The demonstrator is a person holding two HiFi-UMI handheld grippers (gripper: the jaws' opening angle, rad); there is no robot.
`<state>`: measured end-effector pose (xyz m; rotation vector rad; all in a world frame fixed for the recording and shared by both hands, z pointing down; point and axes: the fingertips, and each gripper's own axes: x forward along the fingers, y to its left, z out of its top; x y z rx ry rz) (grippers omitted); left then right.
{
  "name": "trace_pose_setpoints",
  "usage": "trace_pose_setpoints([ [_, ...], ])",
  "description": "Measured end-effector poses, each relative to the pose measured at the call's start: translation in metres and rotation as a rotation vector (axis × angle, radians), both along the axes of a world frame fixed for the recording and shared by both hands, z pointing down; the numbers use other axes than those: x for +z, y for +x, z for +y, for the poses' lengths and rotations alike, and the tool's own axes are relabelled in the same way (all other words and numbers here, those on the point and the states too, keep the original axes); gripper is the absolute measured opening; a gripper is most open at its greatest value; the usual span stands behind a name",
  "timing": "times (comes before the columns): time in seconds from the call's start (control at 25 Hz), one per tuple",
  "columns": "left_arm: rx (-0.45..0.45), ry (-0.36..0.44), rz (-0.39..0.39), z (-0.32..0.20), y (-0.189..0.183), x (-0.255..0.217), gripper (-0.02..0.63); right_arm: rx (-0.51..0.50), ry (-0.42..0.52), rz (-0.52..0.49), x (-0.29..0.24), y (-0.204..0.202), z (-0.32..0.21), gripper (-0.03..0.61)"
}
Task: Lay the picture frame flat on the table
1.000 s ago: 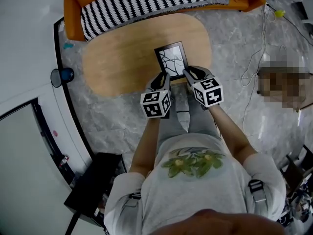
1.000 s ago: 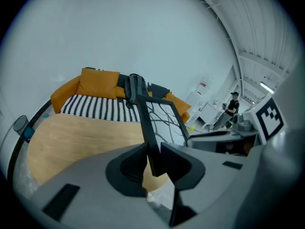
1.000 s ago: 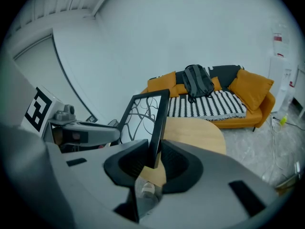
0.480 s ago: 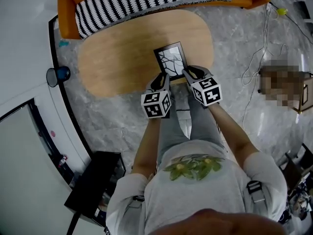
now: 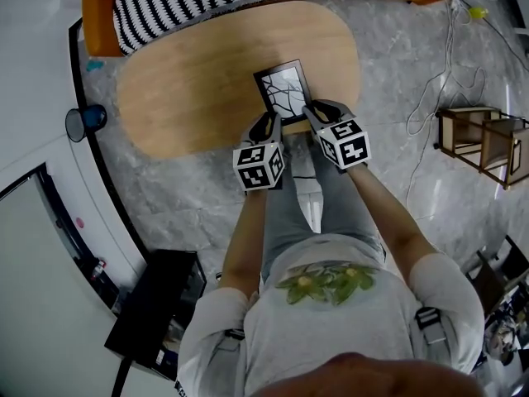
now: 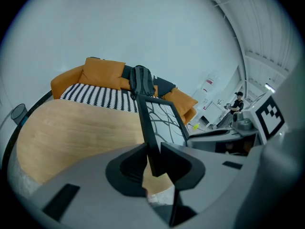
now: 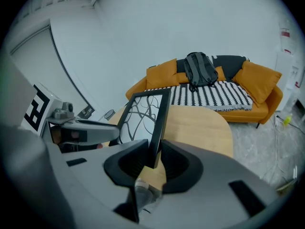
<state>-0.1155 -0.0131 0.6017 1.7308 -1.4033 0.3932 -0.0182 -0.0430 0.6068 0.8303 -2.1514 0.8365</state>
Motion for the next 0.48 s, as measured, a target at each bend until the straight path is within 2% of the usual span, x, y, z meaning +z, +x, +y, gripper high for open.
trace_pose_setpoints([
  [0.48,0.01,0.005,-0.001,0.002,-0.003,0.05,0.098,-0.027,0.01,0.016,0.049,-0.004,0.001,0.094],
])
